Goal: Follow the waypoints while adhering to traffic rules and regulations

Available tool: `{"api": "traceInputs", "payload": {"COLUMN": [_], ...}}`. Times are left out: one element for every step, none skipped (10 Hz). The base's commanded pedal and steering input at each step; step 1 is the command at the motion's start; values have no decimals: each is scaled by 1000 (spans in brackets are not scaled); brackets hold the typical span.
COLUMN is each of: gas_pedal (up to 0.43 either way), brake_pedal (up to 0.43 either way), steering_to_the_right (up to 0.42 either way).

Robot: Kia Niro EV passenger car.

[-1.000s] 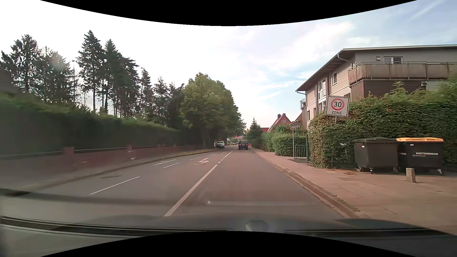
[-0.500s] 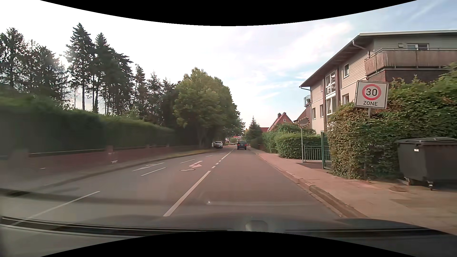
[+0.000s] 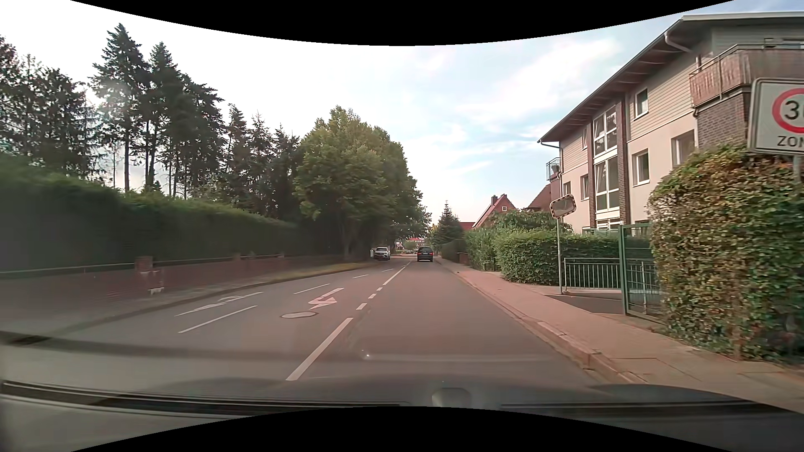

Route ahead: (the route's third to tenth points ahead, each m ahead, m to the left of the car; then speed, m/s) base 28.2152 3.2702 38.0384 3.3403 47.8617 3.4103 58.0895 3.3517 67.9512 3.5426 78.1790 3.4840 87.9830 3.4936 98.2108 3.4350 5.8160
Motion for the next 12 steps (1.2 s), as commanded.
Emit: {"api": "traceInputs", "payload": {"gas_pedal": [220, 220, 220, 220, 220, 220, 220, 220, 220, 228, 248, 248], "brake_pedal": [0, 0, 0, 0, 0, 0, 0, 0, 0, 0, 0, 0], "steering_to_the_right": [-2, -1, 0, -1, 0, -1, -1, -1, -2, -3, -3, -1]}}
